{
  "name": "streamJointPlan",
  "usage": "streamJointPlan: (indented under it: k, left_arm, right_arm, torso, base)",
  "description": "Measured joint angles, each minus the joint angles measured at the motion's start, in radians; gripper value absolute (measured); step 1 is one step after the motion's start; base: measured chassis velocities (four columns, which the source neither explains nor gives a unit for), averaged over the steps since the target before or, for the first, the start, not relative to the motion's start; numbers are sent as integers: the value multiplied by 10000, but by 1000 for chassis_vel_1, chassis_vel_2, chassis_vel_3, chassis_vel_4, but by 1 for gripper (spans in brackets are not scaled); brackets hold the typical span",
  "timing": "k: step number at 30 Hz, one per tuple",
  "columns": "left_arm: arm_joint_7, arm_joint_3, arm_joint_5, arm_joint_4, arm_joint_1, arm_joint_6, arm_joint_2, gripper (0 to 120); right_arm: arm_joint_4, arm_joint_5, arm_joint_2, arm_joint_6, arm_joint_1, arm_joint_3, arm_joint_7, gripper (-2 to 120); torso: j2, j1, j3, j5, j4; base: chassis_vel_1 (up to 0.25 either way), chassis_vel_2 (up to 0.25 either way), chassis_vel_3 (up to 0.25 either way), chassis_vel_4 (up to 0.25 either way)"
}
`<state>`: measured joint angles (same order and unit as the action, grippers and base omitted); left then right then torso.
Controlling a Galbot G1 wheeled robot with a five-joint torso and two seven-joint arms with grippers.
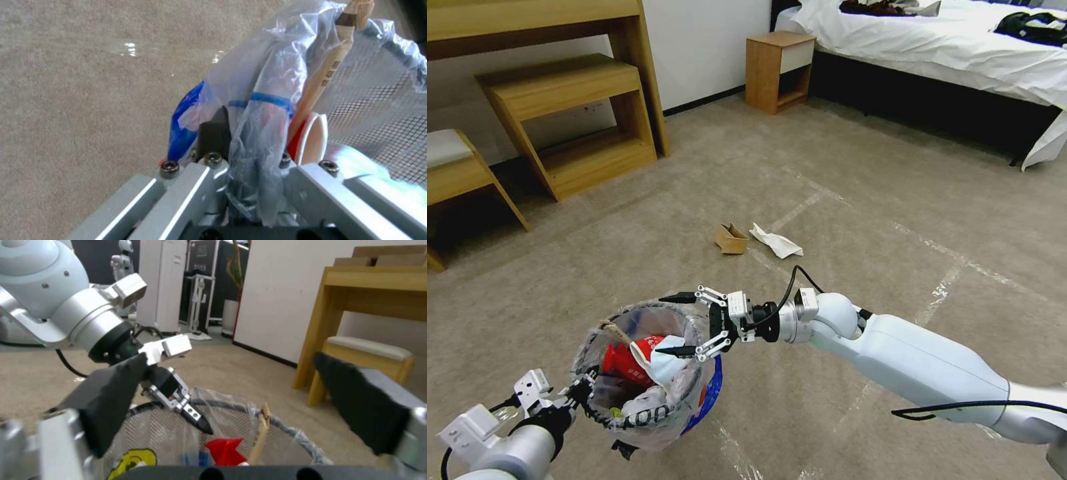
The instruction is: Pick up the trash bin and place the garbage on the floor into it.
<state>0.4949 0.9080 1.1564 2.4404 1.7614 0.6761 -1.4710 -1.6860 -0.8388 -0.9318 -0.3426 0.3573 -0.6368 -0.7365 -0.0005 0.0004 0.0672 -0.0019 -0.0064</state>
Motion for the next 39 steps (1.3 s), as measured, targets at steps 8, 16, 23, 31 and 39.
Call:
streamJointPlan:
  k: [8,16,23,31,39]
  left_arm:
    - [0,47,1,-48,-32,-1,-12,0]
    - [0,103,62,-93,-108,-1,-4,0]
    - [4,278,258,-107,-80,-1,41,0]
    - [28,378,351,-102,-89,9,42,0]
    - [38,400,355,-20,46,15,13,0]
  right_arm:
    - [205,68,-184,-108,-300,-354,55,100]
    - [191,-499,-409,-140,-1152,102,735,100]
    - [254,-959,-791,170,-1235,1196,2184,100]
    - [718,-496,-880,141,-713,1542,2936,100]
    - [1267,172,-1028,272,55,2271,4558,100]
  torso:
    - [0,0,0,0,1]
    - [0,0,0,0,2]
    - [1,0,0,-2,4]
    - [0,0,1,2,0]
    - [0,0,0,1,0]
  base:
    - [0,0,0,0]
    - [0,0,0,0]
    - [0,0,0,0]
    - [0,0,0,0]
    - [0,0,0,0]
